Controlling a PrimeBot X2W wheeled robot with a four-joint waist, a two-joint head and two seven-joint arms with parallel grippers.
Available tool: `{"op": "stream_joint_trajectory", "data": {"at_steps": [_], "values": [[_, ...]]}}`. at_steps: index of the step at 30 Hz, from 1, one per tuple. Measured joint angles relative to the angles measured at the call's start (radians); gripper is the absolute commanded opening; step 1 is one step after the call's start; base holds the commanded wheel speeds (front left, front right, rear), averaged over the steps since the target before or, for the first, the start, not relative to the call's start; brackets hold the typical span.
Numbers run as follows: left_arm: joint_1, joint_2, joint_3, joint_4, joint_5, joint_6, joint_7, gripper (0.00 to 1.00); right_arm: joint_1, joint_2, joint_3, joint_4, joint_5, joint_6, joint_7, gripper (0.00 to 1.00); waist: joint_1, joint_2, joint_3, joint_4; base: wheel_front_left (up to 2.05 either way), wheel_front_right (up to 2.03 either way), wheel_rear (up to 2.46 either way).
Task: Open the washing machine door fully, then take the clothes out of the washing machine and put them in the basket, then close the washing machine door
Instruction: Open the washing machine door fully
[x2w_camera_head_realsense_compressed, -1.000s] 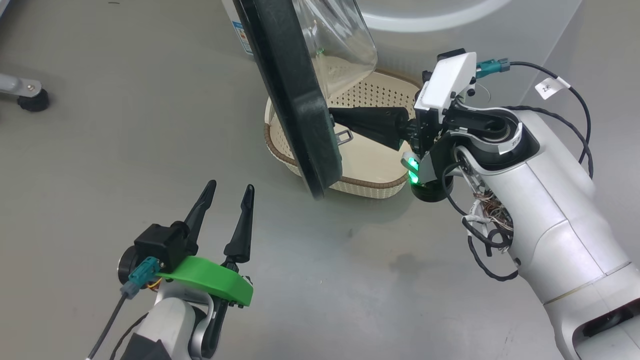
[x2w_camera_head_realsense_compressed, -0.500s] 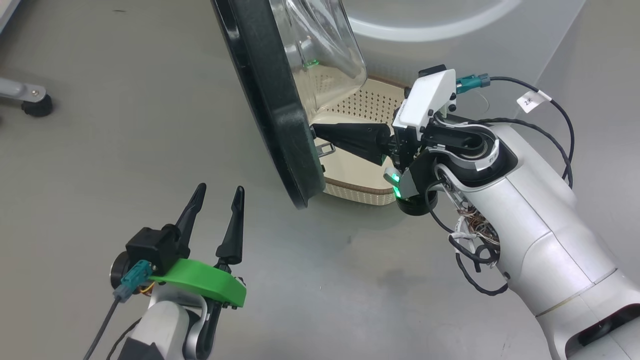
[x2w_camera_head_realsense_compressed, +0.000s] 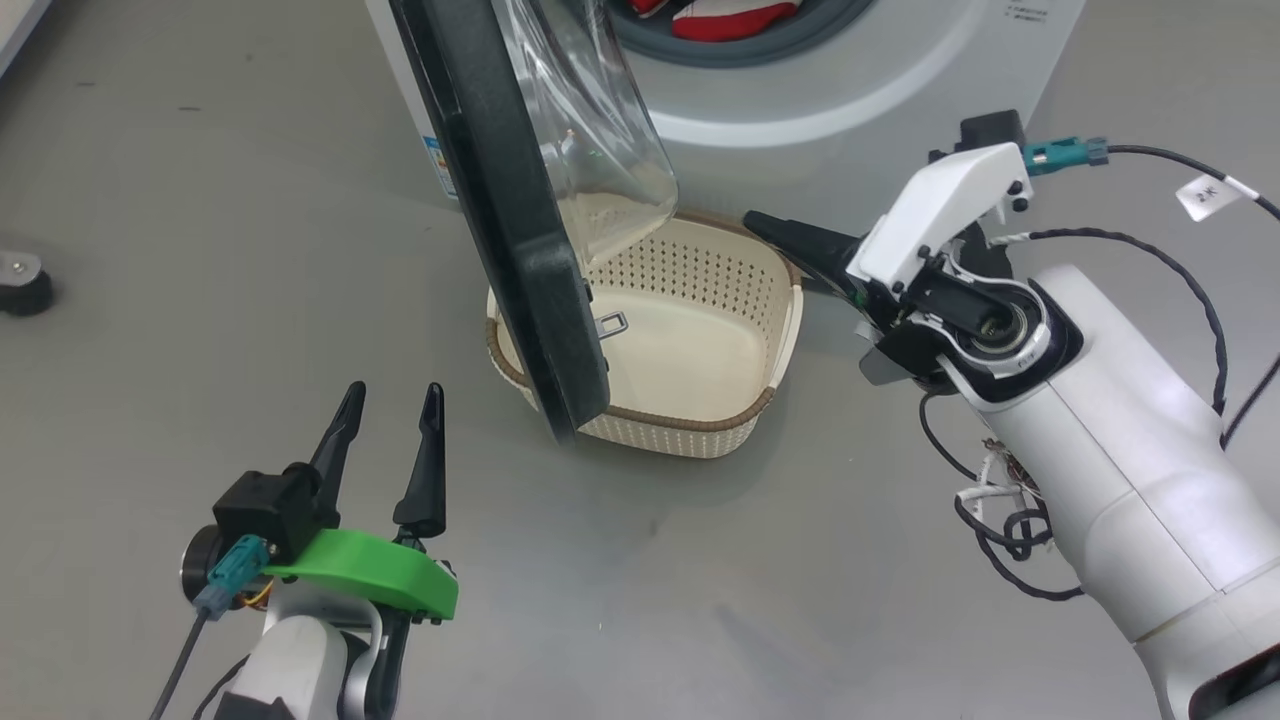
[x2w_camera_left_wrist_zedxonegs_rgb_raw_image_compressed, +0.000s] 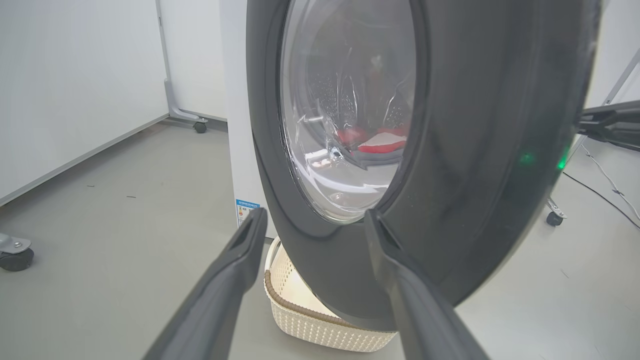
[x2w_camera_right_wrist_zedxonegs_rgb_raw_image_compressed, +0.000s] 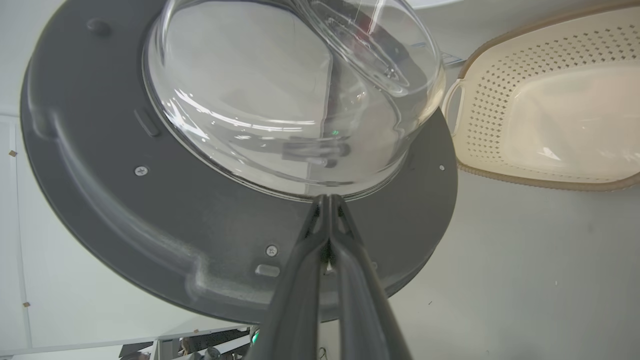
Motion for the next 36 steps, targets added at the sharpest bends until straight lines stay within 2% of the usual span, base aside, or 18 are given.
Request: {"op": "stream_joint_trajectory", "data": {"at_steps": [4,5,9,12,16,21,32,36], "values": [[0.021,0.002,0.029,0.000,0.030,0.000,0.000,1.00,0.048,-0.018,0.029,-0.003,-0.072,0.035,-0.073,0.00,0.0000,0.0000,-0.031,-0.029,0.00,0.00,0.00],[0.021,0.002,0.029,0.000,0.030,0.000,0.000,1.00,0.048,-0.018,0.029,-0.003,-0.072,0.035,-0.073,0.00,0.0000,0.0000,-0.031,-0.029,0.00,0.00,0.00],[0.035,0.012,0.057,-0.001,0.039,0.000,0.000,1.00,0.072,-0.053,0.079,-0.015,-0.190,0.066,-0.151,0.00,0.0000,0.0000,-0.058,-0.065,0.00,0.00,0.00],[0.048,0.021,0.082,-0.002,0.043,0.000,0.000,1.00,0.093,-0.070,0.082,-0.031,-0.240,0.076,-0.222,0.00,0.0000,0.0000,-0.078,-0.093,0.00,0.00,0.00],[0.073,0.025,0.115,-0.007,0.044,0.003,0.000,1.00,0.109,-0.119,0.128,-0.050,-0.391,0.082,-0.334,0.00,-0.0001,0.0000,-0.102,-0.133,0.00,0.00,0.00],[0.086,0.025,0.142,-0.015,0.044,0.003,0.000,1.00,0.161,-0.154,0.149,-0.060,-0.495,0.081,-0.459,0.00,0.0000,0.0000,-0.126,-0.181,0.00,0.00,0.00],[0.117,0.024,0.154,-0.021,0.061,0.002,0.000,1.00,0.286,-0.210,0.163,-0.075,-0.649,-0.010,-0.699,0.00,-0.0001,0.0000,-0.173,-0.248,0.00,0.00,0.00],[0.126,0.024,0.155,-0.021,0.061,0.002,0.000,1.00,0.310,-0.243,0.179,-0.082,-0.742,-0.075,-0.713,0.00,-0.0001,0.0000,-0.183,-0.256,0.00,0.00,0.00]]}}
